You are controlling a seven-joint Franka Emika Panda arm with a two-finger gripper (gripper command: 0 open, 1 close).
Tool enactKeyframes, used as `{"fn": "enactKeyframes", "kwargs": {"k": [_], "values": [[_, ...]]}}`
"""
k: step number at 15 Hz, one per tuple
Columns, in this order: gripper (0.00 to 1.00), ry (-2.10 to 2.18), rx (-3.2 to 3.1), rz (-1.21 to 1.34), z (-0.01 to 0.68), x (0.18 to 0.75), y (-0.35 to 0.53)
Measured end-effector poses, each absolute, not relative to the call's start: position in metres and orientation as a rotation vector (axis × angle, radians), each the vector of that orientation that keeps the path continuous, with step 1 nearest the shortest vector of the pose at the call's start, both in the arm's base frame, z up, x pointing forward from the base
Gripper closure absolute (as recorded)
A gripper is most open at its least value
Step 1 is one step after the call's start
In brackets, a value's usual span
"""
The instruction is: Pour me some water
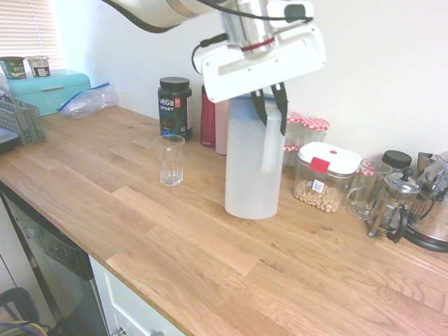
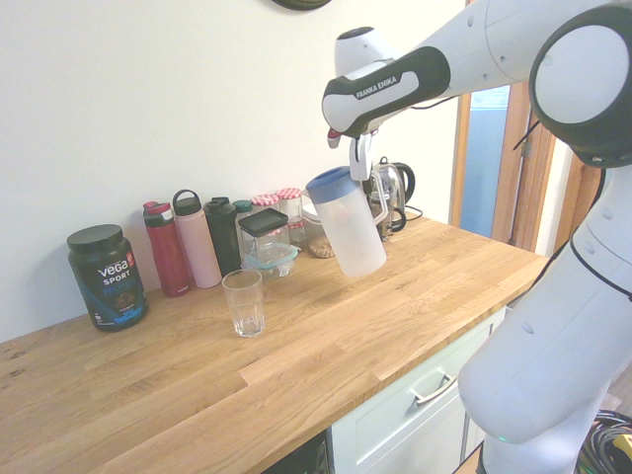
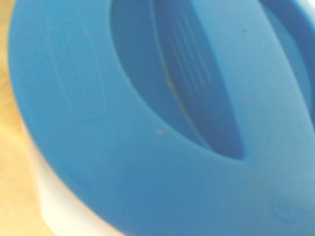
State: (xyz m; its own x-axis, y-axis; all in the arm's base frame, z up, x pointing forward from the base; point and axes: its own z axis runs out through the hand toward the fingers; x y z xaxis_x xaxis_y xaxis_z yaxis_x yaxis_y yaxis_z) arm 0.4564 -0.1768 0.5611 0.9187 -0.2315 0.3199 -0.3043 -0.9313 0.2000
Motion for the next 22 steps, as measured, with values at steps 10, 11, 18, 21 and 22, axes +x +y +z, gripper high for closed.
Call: {"fn": "enactKeyframes", "kwargs": {"k": [10, 11, 18, 21, 22], "values": [[1.00, -1.124, 2.747, 0.751, 0.502, 0.483, -0.176], [1.00, -1.147, 2.704, 0.816, 0.504, 0.480, -0.174], [1.00, -1.155, 2.567, 0.846, 0.498, 0.443, -0.156], [1.00, -1.155, 2.568, 0.800, 0.486, 0.439, -0.158], [1.00, -1.151, 2.563, 0.793, 0.484, 0.438, -0.160]]}}
